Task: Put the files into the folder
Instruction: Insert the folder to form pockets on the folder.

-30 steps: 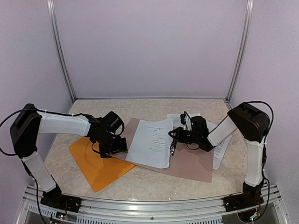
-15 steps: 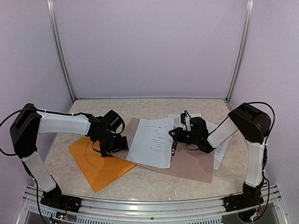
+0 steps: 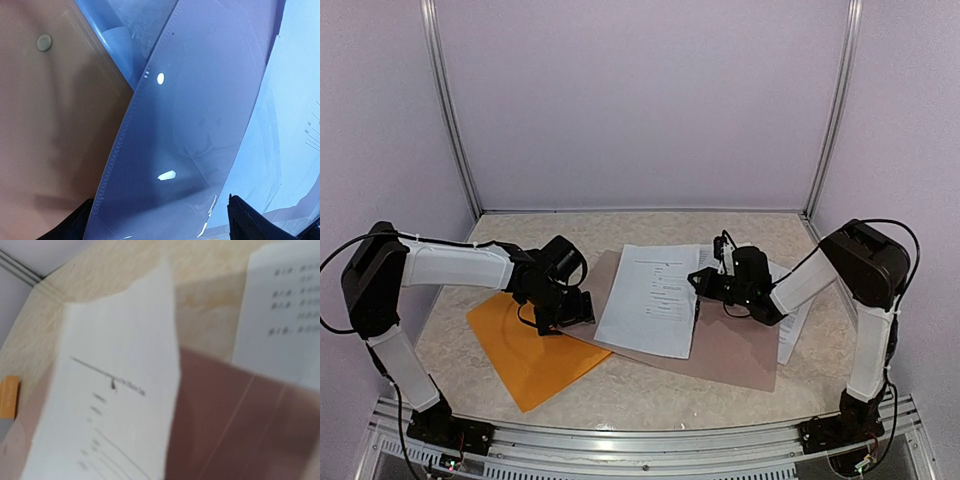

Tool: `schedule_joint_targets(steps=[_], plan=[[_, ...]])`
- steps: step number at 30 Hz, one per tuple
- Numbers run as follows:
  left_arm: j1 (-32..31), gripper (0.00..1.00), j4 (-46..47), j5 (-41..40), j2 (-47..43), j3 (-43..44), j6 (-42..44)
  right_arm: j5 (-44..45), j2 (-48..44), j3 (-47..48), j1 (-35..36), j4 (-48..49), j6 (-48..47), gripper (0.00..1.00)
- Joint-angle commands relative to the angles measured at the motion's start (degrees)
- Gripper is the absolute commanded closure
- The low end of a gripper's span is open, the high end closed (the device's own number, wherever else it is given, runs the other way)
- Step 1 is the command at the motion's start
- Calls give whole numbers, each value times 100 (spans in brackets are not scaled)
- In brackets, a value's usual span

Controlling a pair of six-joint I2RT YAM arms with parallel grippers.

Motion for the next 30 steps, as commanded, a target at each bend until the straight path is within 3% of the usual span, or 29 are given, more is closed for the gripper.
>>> schedule_joint_targets(steps=[1,30], plan=[[-5,18,74,49,88,66,22,145,-296,-134,-145,-130,-153,100],[-14,19,73,30,66,99,112,-111,533,343,278,447,499,100]])
